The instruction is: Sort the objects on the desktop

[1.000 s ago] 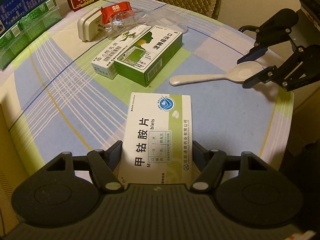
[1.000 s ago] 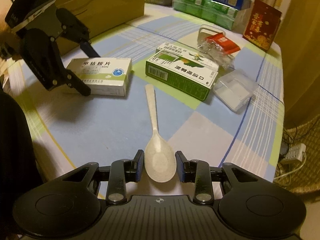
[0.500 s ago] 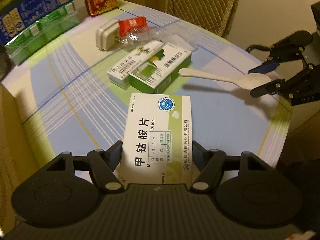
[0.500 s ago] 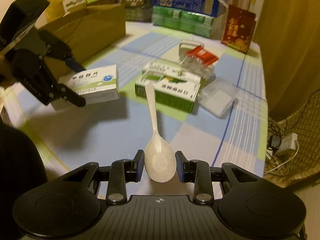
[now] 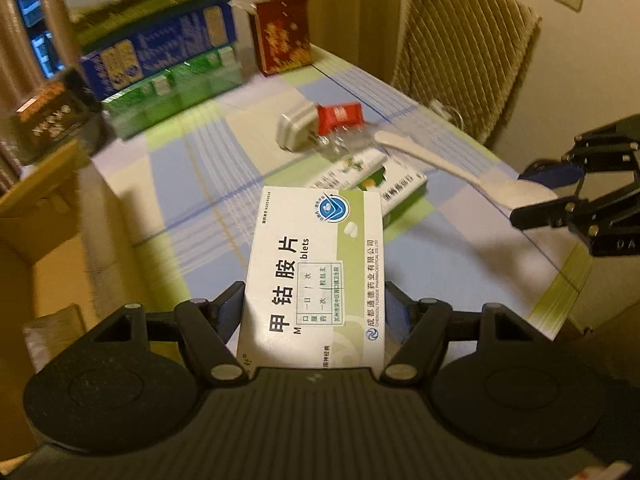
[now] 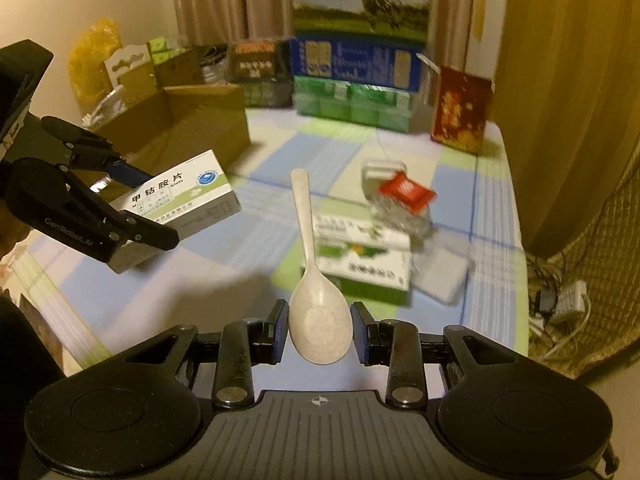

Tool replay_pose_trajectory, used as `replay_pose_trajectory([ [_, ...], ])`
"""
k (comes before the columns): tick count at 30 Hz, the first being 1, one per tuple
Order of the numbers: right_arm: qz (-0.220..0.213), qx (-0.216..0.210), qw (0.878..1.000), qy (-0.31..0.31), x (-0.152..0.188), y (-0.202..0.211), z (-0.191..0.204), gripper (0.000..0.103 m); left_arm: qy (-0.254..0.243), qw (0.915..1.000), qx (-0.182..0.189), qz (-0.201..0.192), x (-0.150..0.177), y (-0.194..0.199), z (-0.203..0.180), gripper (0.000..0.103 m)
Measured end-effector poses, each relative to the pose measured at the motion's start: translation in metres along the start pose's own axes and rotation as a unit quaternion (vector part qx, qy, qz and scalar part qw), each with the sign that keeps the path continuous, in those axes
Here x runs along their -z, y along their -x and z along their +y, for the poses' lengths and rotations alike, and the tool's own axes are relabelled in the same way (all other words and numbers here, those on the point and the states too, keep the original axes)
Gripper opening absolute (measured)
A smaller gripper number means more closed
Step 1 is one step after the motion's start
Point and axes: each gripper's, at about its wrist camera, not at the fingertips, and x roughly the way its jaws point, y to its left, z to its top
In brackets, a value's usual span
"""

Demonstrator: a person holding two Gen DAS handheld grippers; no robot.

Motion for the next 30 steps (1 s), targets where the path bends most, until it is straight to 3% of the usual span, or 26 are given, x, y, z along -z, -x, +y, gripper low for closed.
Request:
replay_pose_trajectory([
  [10, -0.043, -0.036, 0.998, 0.006, -0.048, 0.002, 0.060, 0.030, 0.035, 0.9973, -0.055, -0.034, 0.008, 0.071, 0.041, 0.067],
  [19, -0.060, -0.077, 0.995, 0.019, -0.098, -0.018, 0.125, 0.030, 0.078, 0.9888, -0.121, -0.038, 0.032, 0.123, 0.108, 0.067],
  [24, -0.054, -0.089, 0.994, 0.022, -0.118, -0.041, 0.153, 0.030, 0.109, 0.9825, -0.148, -0.032, 0.049, 0.139, 0.143, 0.067],
  [30, -0.047, -0.100, 0.993, 0.032, -0.135, -0.060, 0.184, 0.030, 0.133, 0.9787, -0.154, -0.028, 0.059, 0.142, 0.172, 0.067],
])
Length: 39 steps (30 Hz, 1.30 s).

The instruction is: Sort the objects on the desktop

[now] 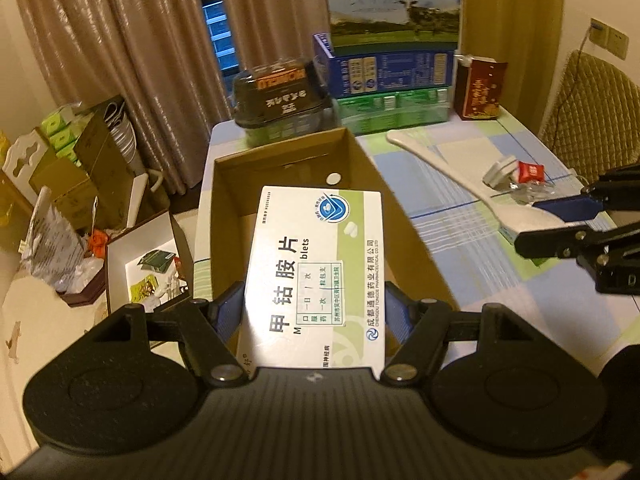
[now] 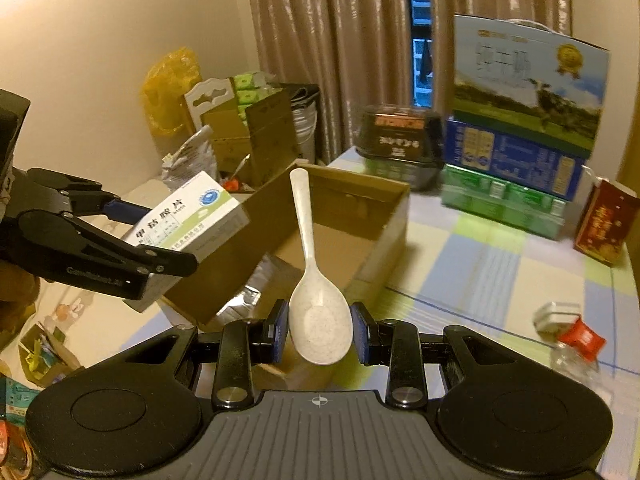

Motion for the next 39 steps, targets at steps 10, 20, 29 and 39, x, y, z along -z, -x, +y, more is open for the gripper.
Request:
replay_pose_trajectory([
  [10, 0.014, -0.007, 1.000, 0.003, -0.011, -0.037, 0.019, 0.030, 0.014, 0.9999, 0.004, 0.008, 0.003, -0.023, 0.023, 0.067],
  [20, 0.025, -0.004, 1.000, -0.012, -0.013, -0.060, 0.017, 0.030, 0.020, 0.9996, 0.008, 0.018, 0.004, -0.048, 0.034, 0.067],
  [29, 0.030, -0.001, 0.999, -0.029, -0.016, -0.077, 0.008, 0.030, 0.027, 0.9992, 0.017, 0.025, 0.001, -0.067, 0.038, 0.068],
  [39, 0.034, 0.003, 0.999, -0.037, -0.015, -0.092, 0.000, 0.030, 0.032, 0.9987, 0.028, 0.028, 0.002, -0.091, 0.037, 0.068],
])
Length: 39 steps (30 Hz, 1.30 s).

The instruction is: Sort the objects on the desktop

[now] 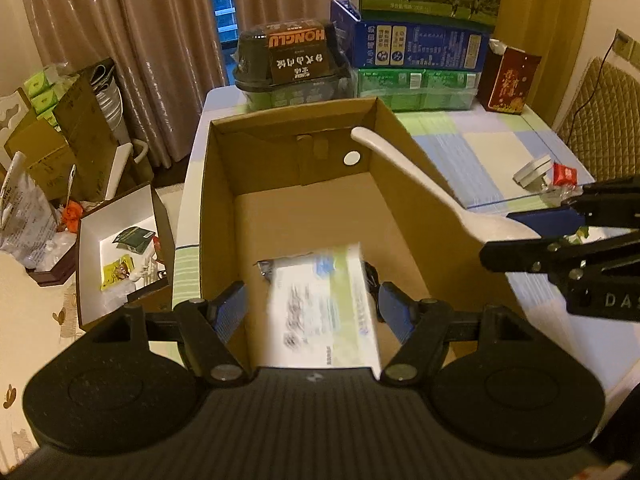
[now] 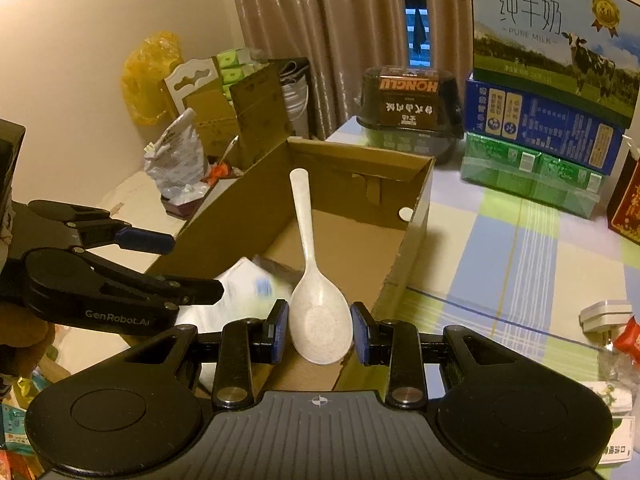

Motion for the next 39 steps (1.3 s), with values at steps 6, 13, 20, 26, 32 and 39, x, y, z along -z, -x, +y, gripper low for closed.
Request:
replay_pose_trajectory([
  [6, 0.003, -0.001, 1.000, -0.006, 0.002, -0.005, -0.003, 0.030, 0.001, 1.0000, -0.006, 0.002, 0.005, -0.001, 0.005, 0.068],
  [13, 0.008, -0.007, 1.000, -0.013, 0.002, -0.010, 0.000, 0.031, -0.001, 0.9999, -0.012, -0.002, 0.007, 0.003, 0.008, 0.068],
  [20, 0.015, -0.029, 0.999, -0.042, 0.001, -0.020, -0.006, 0.049, -0.001, 0.9999, -0.013, 0.000, 0.011, 0.003, 0.007, 0.068],
  [26, 0.002, -0.010, 0.998, -0.056, 0.007, -0.006, -0.022, 0.055, 0.005, 0.9999, -0.008, 0.003, 0.019, 0.003, 0.007, 0.068],
  [32, -0.016, 0.014, 0.998, -0.061, 0.017, 0.020, -0.037, 0.075, 0.007, 0.9999, -0.009, -0.002, 0.026, 0.010, -0.001, 0.075],
  [39, -0.025, 0.029, 0.998, -0.059, 0.033, 0.053, -0.047, 0.085, 0.011, 0.9997, -0.013, -0.020, 0.030, 0.025, -0.015, 0.088],
])
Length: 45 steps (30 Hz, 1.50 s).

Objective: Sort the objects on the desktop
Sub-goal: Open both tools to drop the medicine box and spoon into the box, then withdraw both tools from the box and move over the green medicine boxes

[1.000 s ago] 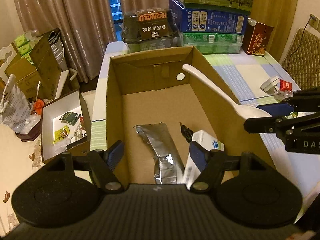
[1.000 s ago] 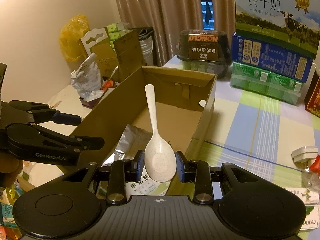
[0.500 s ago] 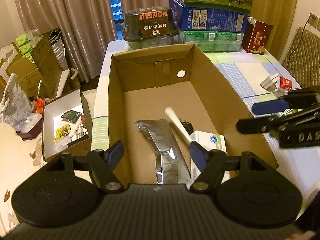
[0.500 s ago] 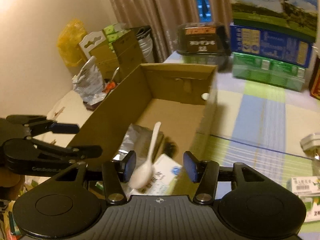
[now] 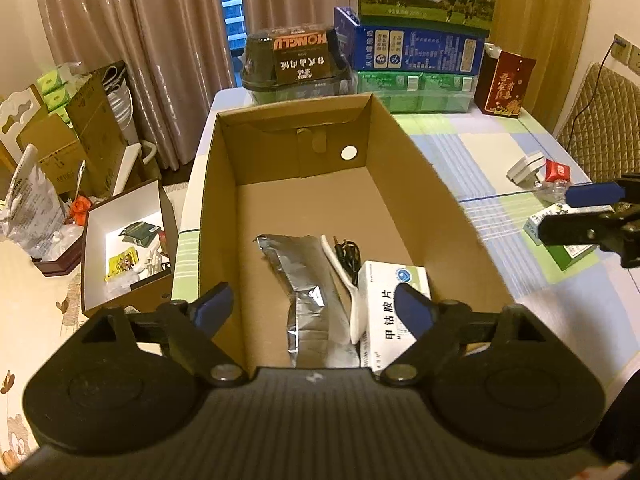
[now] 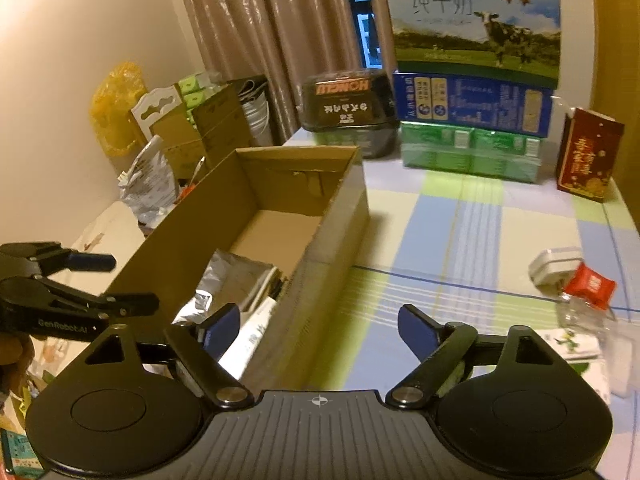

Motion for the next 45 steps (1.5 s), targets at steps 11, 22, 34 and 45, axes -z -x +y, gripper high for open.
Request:
replay_pose_trajectory([
  [11, -0.020, 0.030, 0.999, 0.002, 0.020, 0.058, -0.032, 0.101, -0.017, 0.9988, -0.019, -0.041, 0.001, 0.034, -0.028, 0.102],
  [22, -0.020, 0.092, 0.996, 0.001, 0.071, 0.130, -0.115, 0.101, -0.064, 0.9952, 0.023, -0.071, -0.006, 0.062, -0.083, 0.102],
  [34, -0.007, 0.114, 0.993, 0.014, 0.107, 0.167, -0.172, 0.101, -0.151, 0.9825, 0.093, -0.056, -0.016, 0.049, -0.167, 0.102],
  [45, 0.017, 0.092, 0.990, 0.102, 0.121, 0.157, -0.185, 0.101, -0.193, 0.9725, 0.129, -0.023, -0.023, 0.027, -0.210, 0.102],
])
